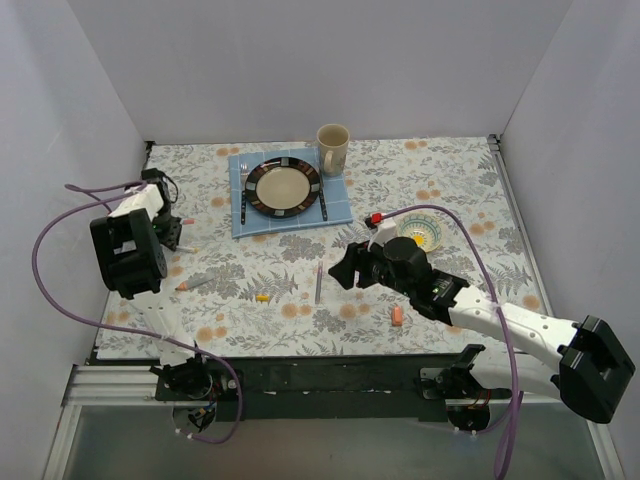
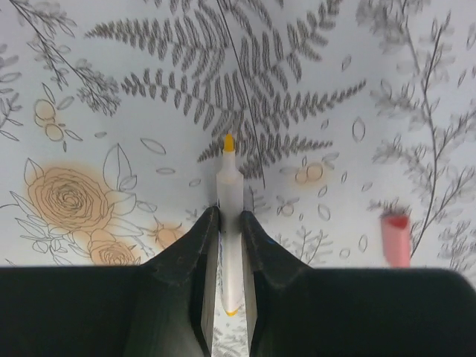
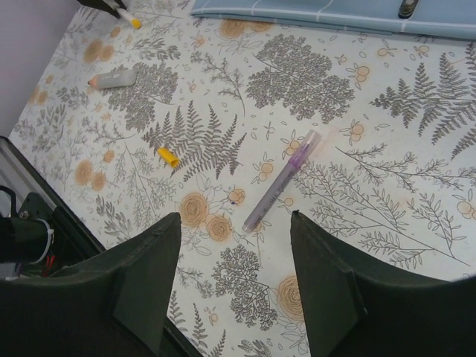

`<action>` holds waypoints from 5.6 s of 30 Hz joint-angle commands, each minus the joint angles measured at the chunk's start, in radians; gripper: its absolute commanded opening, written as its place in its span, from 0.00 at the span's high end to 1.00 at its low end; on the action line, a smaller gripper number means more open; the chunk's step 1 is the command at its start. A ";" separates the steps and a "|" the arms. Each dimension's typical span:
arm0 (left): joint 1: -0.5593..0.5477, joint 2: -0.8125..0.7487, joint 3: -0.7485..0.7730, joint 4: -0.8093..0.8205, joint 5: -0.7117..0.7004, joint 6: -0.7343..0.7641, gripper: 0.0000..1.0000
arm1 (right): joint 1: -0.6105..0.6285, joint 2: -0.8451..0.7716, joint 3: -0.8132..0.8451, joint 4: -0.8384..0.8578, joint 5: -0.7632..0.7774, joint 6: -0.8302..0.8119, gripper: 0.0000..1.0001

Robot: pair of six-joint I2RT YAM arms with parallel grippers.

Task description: Insert the pens into the pen caps

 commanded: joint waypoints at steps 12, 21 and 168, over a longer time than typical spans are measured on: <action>-0.378 -0.520 -0.339 0.432 0.518 0.392 1.00 | -0.023 0.199 0.268 0.108 -0.266 -0.057 0.19; -0.501 -0.774 -0.528 0.685 0.768 0.313 1.00 | -0.030 0.345 0.308 0.240 -0.337 0.043 0.26; -0.685 -0.703 -0.428 0.093 0.687 1.804 0.53 | -0.100 -0.292 -0.097 0.096 -0.147 -0.023 0.99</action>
